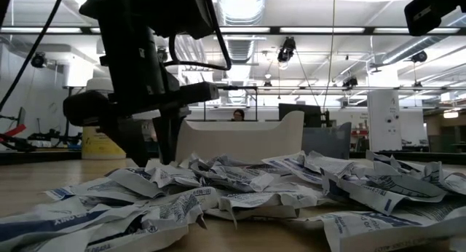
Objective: Pick & Place First Aid Supplies
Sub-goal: Put the green bandage into the top black bin
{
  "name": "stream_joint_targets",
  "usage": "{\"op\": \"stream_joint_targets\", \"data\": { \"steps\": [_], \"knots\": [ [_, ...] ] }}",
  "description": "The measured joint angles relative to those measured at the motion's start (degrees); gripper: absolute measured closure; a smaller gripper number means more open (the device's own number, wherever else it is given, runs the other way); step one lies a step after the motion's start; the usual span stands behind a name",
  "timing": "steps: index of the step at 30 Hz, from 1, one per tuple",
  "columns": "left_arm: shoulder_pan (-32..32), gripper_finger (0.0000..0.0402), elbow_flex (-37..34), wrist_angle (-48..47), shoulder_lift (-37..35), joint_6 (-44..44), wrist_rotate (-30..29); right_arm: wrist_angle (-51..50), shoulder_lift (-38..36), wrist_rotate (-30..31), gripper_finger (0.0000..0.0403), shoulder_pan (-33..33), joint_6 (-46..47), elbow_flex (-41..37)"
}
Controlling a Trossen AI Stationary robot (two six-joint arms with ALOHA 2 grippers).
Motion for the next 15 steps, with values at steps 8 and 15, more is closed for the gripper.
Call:
{"op": "stream_joint_targets", "data": {
  "steps": [8, 15],
  "knots": [
    [-2.4, 0.0242, 1.2, -5.3, -0.2, -1.1, 4.9, 0.0, 0.0, 0.0, 0.0344, 0.0, 1.6, 0.0],
    [-5.7, 0.0242, 7.7, -23.5, -1.6, -4.9, 7.9, 0.0, 0.0, 0.0, 0.0344, 0.0, 2.1, 0.0]
  ]
}}
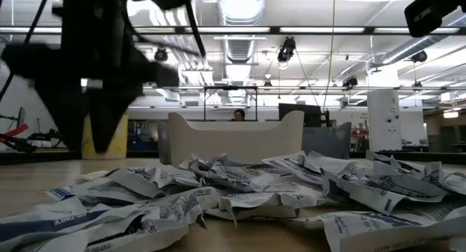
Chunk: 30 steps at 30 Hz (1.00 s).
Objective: Pick & Place First Aid Supplies
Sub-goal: Put the green bandage into the top black bin
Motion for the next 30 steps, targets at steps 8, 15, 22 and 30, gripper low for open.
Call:
{"op": "stream_joint_targets", "data": {
  "steps": [8, 15, 22, 30],
  "knots": [
    [-1.3, 0.0242, 6.4, -5.5, -0.2, -0.1, -4.1, -0.1, 0.0, 0.0, 0.0344, 0.0, -1.9, 0.0],
    [-1.1, 0.0242, 1.3, 8.9, -0.1, 3.8, -4.8, -0.1, 0.0, 0.0, 0.0344, 0.0, -2.3, 0.0],
    [-1.1, 0.0242, -3.1, 13.3, -0.1, 0.4, -3.0, -0.1, 0.0, 0.0, 0.0344, 0.0, -2.1, 0.0],
    [-1.2, 0.0242, -3.1, 13.5, -0.1, -0.5, -1.9, -0.1, 0.0, 0.0, 0.0344, 0.0, -2.1, 0.0]
  ]
}}
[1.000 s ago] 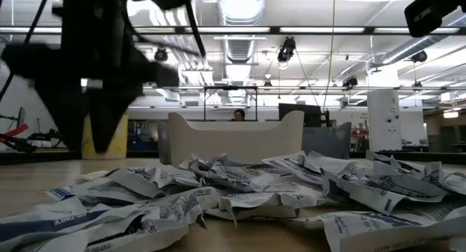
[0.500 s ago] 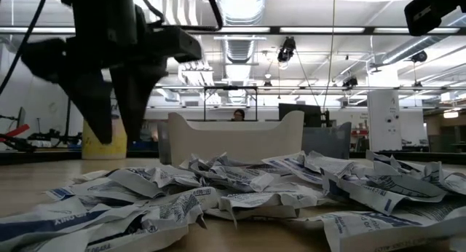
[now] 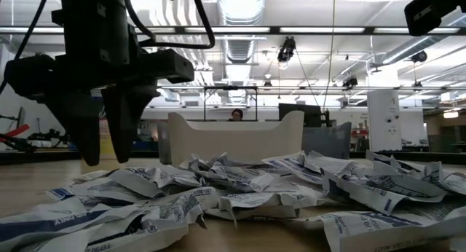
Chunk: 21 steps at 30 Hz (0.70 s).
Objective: Pick & Place First Aid Supplies
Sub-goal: Put the green bandage into the top black bin
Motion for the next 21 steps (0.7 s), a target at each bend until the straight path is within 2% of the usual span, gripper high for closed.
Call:
{"op": "stream_joint_targets", "data": {
  "steps": [12, 21],
  "knots": [
    [0.1, 0.0242, -0.4, -1.8, 0.3, 0.1, 1.2, 0.0, 0.0, 0.0, 0.0344, 0.0, -0.1, 0.0],
    [0.1, 0.0241, -0.4, -1.0, 3.1, 1.7, 1.5, 0.0, 0.0, 0.0, 0.0344, 0.0, 0.0, 0.0]
  ]
}}
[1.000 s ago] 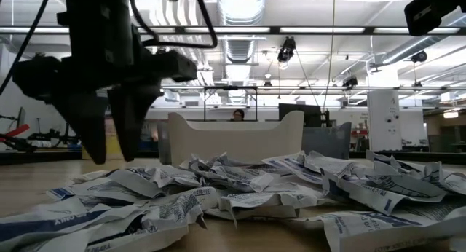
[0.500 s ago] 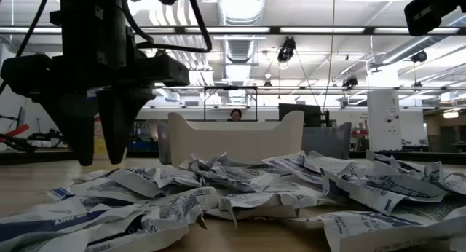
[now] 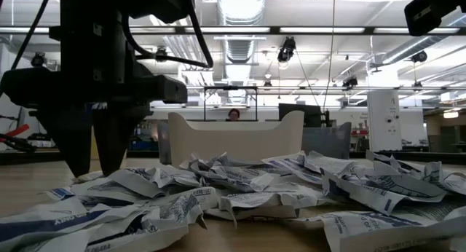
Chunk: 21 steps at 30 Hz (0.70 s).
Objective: Pick & Place First Aid Supplies
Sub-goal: Put the green bandage into the top black bin
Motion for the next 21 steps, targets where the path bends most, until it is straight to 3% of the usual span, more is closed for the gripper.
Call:
{"op": "stream_joint_targets", "data": {
  "steps": [5, 14, 21],
  "knots": [
    [0.0, 0.0246, 0.1, 0.1, 0.5, 0.7, -0.2, 0.0, 0.0, 0.0, 0.0344, 0.0, 0.0, 0.0],
    [0.0, 0.0311, 0.0, -0.3, 0.6, 0.7, -0.1, 0.0, 0.0, 0.0, 0.0344, 0.0, 0.0, 0.0],
    [0.0, 0.0337, 0.1, -1.2, 0.6, 0.4, -0.1, 0.0, 0.0, 0.0, 0.0344, 0.0, 0.0, 0.0]
  ]
}}
